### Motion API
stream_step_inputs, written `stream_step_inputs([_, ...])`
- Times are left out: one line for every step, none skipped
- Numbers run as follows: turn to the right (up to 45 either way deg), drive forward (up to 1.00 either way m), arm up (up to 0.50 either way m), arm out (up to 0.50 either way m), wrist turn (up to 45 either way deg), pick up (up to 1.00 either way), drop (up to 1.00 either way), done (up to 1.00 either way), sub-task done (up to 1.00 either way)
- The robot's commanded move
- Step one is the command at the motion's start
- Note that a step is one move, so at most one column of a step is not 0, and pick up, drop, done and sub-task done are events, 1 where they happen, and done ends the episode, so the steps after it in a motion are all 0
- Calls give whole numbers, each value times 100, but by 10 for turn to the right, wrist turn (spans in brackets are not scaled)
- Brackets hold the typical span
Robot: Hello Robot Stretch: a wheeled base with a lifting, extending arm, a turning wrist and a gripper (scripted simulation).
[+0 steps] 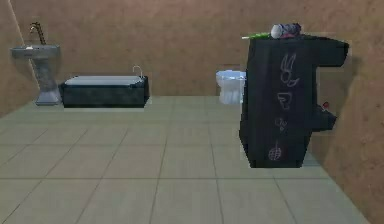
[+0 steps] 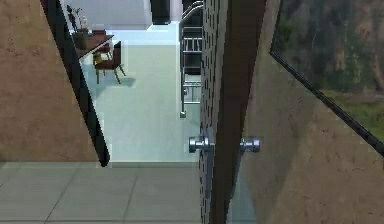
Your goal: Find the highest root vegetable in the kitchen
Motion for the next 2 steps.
stream_step_inputs([450,0,0,0,0,0,0,0,0])
stream_step_inputs([0,45,0,0,0,0,0,0,0])
